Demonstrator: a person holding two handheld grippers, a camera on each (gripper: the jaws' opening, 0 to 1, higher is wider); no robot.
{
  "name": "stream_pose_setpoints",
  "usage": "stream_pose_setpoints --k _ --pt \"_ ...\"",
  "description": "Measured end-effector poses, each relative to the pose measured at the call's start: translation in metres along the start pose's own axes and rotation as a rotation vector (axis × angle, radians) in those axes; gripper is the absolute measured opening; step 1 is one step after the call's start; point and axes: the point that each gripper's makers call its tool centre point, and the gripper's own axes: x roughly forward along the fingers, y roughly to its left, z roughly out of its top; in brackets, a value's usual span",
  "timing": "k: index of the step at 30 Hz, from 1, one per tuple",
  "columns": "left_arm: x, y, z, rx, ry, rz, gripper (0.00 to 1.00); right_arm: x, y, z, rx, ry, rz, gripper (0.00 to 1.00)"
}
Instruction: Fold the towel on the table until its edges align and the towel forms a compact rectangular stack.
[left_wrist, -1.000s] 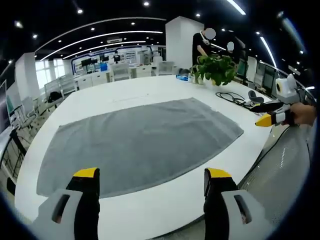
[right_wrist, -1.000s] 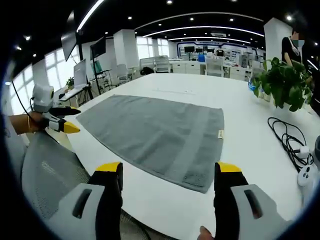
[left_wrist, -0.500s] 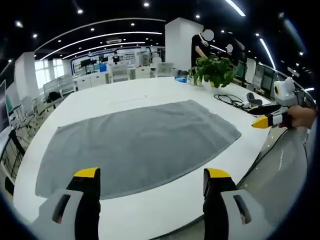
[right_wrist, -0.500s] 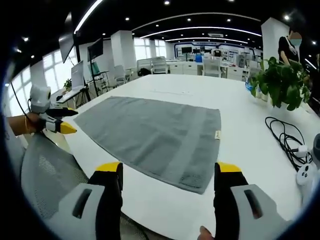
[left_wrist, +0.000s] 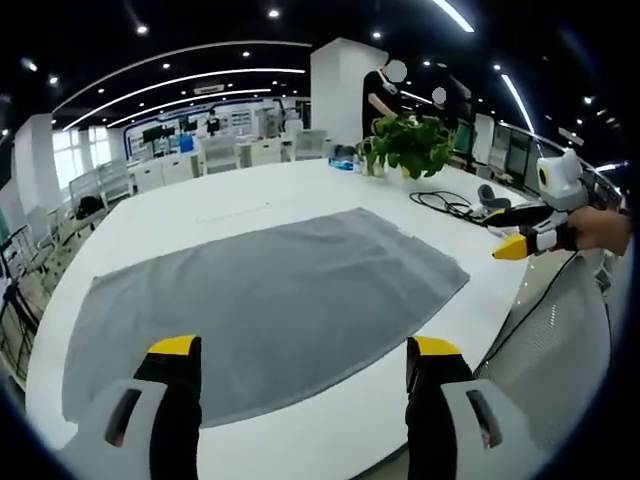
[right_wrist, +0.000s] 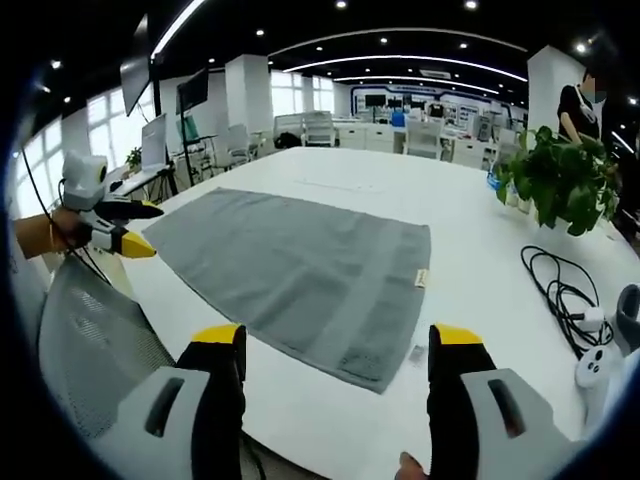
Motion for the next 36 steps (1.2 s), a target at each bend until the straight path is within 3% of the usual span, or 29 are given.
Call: stream_pose_setpoints --k 8,15,24,27,30,36 --pt "0.01 -0.018 0.009 0.047 0.007 -0.08 0.87 0.004 -0.005 0.007 -0.021 0.001 0.002 0.75" --pt "0.015 -0.025 0.021 0.07 -0.004 -0.102 0.86 0.006 -0.008 0.016 -0.028 -0.015 -0.002 0.75" --pt "0.03 -0.04 0.045 0.13 -0.023 -0.139 0.85 0.01 -0.018 0.034 -0.113 -0.01 0.011 0.75" --pt "0.037 -0.051 0.056 0.145 -0.039 -0.176 0.84 0.012 -0.023 0.039 -0.128 -0.013 0.012 0.75" --pt "0.04 -0.064 0.063 0.181 -0.048 -0.213 0.77 0.012 -0.024 0.051 -0.149 -0.03 0.013 0.71" --pt "0.054 -0.098 0.076 0.231 -0.061 -0.296 0.8 0.017 -0.032 0.066 -0.179 -0.035 0.021 0.72"
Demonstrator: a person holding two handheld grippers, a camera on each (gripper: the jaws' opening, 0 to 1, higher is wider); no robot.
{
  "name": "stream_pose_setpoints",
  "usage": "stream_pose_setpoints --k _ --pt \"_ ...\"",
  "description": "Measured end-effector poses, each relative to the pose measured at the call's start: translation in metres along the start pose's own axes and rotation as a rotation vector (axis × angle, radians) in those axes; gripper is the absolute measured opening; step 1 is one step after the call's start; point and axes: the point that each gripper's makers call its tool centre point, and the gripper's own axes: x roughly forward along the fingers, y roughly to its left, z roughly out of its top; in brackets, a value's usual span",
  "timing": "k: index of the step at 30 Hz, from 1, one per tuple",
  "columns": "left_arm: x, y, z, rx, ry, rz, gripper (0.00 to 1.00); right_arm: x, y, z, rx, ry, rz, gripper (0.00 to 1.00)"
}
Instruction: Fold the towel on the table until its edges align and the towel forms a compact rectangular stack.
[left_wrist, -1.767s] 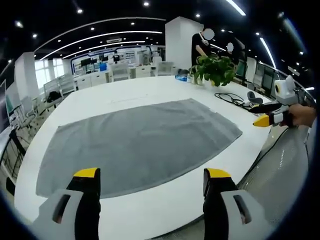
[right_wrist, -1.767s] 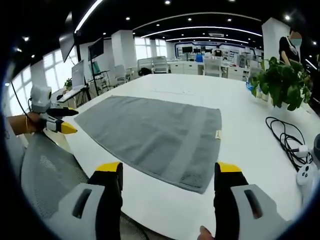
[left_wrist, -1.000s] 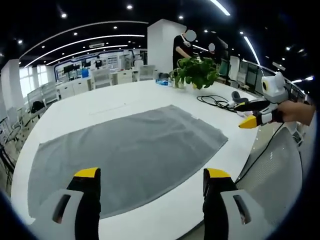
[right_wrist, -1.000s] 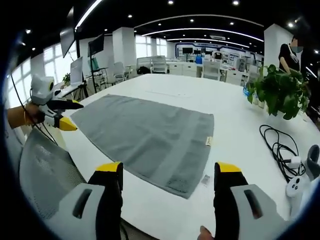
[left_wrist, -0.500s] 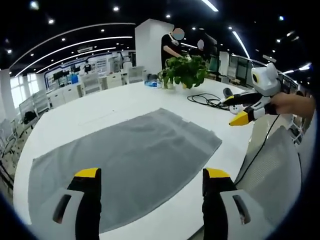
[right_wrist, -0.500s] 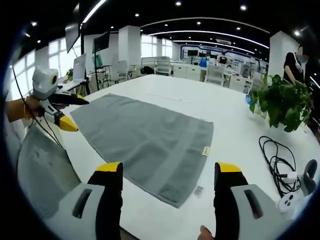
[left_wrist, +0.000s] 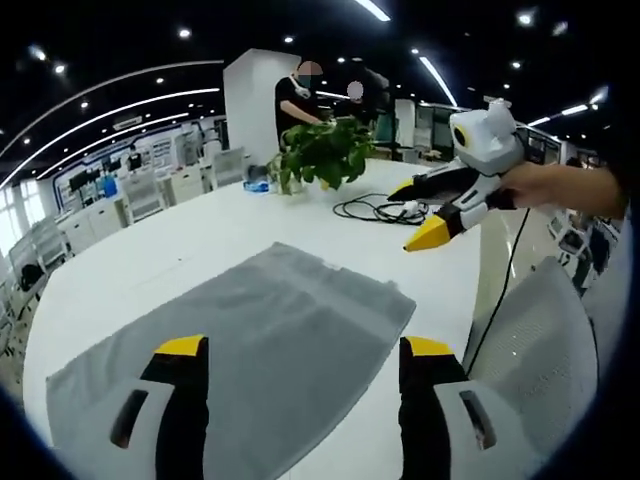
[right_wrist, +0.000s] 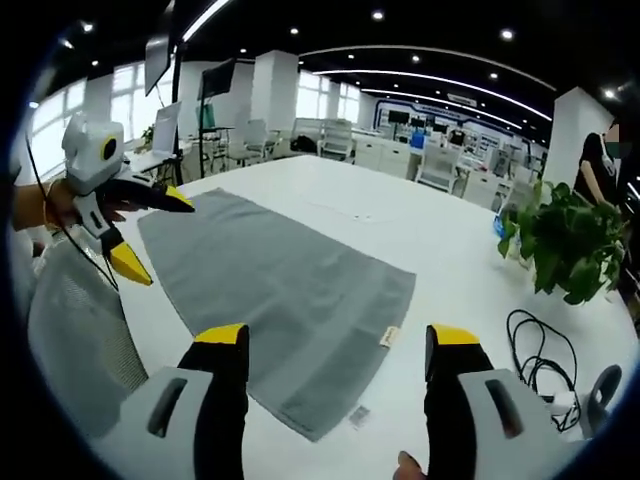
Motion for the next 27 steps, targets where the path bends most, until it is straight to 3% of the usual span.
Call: stream_pose_setpoints --k 4,14,18,27 --pt "0.016 -0.016 0.009 0.054 0.015 -0.071 0.8 0.003 -0.007 0.012 -0.018 -0.006 -0.001 0.72" --pt "0.053 -0.04 0.027 0.112 0.039 -0.145 0.8 0.019 -0.033 0.029 -0.03 -0.031 0.003 0.7" --pt "0.067 -0.047 0.038 0.14 0.023 -0.182 0.79 0.029 -0.05 0.03 -0.006 -0.039 -0.012 0.69" --pt "0.105 -0.072 0.032 0.148 0.07 -0.259 0.78 0.056 -0.082 0.029 0.043 -0.038 -0.027 0.69"
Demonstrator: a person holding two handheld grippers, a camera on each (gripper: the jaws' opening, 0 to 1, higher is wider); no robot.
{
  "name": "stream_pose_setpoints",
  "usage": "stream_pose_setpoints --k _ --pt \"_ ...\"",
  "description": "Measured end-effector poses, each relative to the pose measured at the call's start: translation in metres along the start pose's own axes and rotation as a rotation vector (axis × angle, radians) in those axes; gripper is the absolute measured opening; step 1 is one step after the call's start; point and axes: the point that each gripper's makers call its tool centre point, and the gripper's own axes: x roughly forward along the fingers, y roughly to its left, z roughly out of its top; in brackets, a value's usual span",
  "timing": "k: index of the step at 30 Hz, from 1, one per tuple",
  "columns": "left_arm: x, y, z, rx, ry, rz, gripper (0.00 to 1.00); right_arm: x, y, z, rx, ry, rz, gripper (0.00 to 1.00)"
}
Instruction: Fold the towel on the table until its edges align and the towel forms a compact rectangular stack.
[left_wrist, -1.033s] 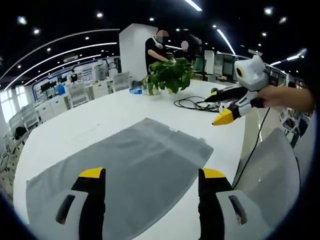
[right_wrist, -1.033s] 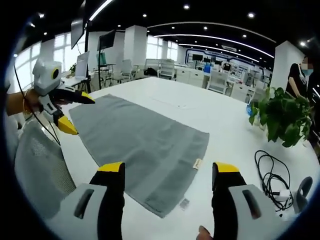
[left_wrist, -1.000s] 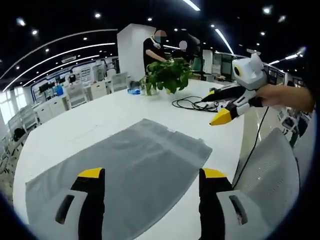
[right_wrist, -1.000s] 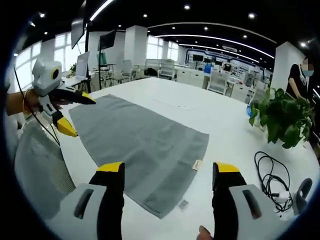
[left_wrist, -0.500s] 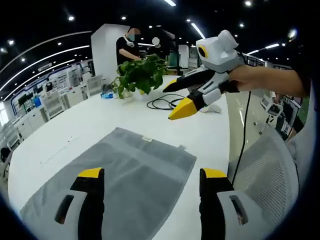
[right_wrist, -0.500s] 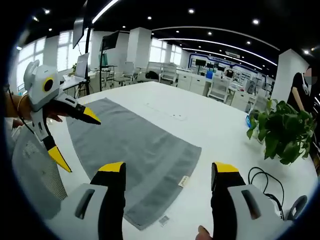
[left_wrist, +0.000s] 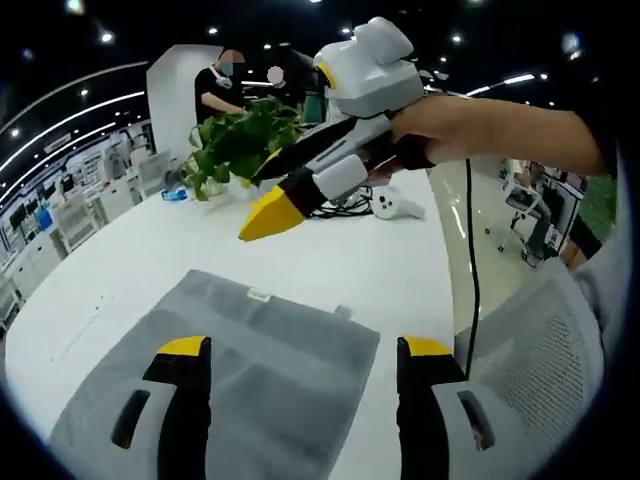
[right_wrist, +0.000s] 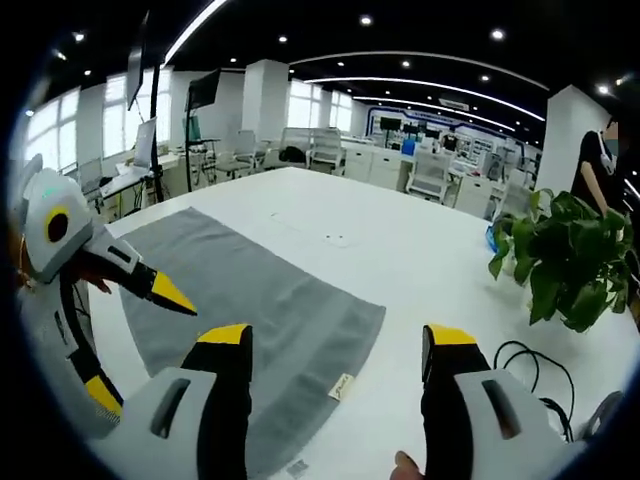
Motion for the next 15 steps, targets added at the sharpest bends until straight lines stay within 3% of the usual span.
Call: stream_pose_setpoints --k 5,10,15 --pt "0.019 -0.009 0.003 0.001 0.006 -0.02 0.77 0.014 -0.021 -0.002 0.059 -0.015 -0.018 0.68" --pt "0.035 -0.026 -0.004 0.04 0.046 -0.066 0.68 0.029 -0.044 -0.009 0.115 -0.018 -0.053 0.67" --pt "0.047 -0.039 -0.011 0.074 0.069 -0.089 0.66 0.05 -0.058 -0.016 0.152 -0.014 -0.057 0.65"
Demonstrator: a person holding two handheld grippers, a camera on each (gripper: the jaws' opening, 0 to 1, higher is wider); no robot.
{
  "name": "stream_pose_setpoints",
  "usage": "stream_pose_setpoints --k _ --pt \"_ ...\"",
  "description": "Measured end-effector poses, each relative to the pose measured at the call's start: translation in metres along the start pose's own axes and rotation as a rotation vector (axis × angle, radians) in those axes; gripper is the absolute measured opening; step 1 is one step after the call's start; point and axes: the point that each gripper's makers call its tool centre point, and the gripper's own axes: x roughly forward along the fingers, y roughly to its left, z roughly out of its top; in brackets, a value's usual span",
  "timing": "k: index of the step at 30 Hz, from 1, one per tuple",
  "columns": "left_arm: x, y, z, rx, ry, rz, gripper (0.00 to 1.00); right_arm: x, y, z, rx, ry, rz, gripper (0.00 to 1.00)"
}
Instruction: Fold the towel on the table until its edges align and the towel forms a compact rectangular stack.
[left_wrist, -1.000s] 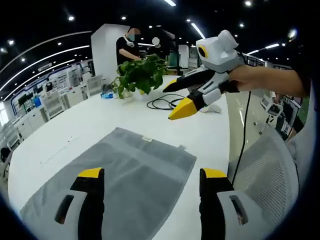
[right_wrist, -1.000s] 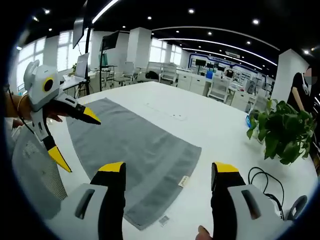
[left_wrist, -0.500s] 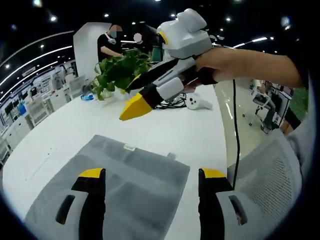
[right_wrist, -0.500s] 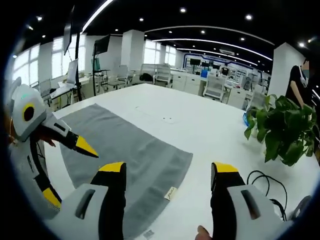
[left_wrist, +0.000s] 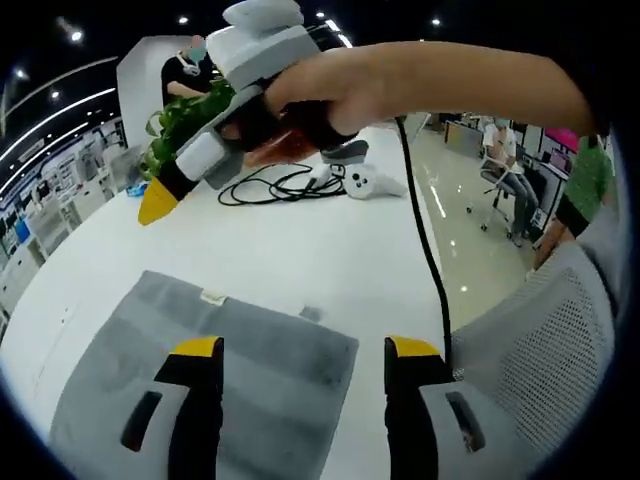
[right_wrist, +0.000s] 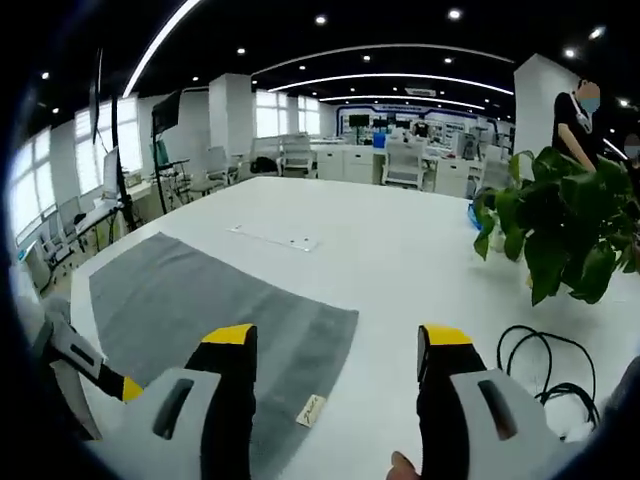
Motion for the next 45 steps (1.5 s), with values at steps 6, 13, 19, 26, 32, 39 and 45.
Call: stream_pose_setpoints --k 6,13,19,26,32,39,45 --pt "0.013 -0.014 -0.004 0.016 0.012 -0.028 0.56 0.024 -0.009 -0.009 0.065 0.017 0.002 0.65" --pt "0.03 -0.029 -0.008 -0.013 0.013 -0.068 0.44 0.046 -0.009 -0.019 0.063 0.04 0.023 0.61" --pt "0.042 -0.035 -0.015 -0.021 0.031 -0.086 0.29 0.064 0.005 -0.041 -0.042 0.102 0.098 0.58" --pt "0.057 -0.042 -0.025 -0.022 0.053 -0.101 0.25 0.078 0.005 -0.047 -0.024 0.098 0.112 0.55" --pt "0.066 -0.038 -0.035 -0.11 0.071 -0.076 0.25 0.087 0.006 -0.053 -0.01 0.091 0.11 0.52" --pt "0.068 -0.038 -0.032 -0.081 0.044 -0.025 0.24 0.098 -0.004 -0.06 -0.005 0.093 0.095 0.5" --pt "0.069 -0.037 -0.034 -0.079 0.028 0.033 0.23 0.107 -0.007 -0.066 -0.015 0.097 0.089 0.46"
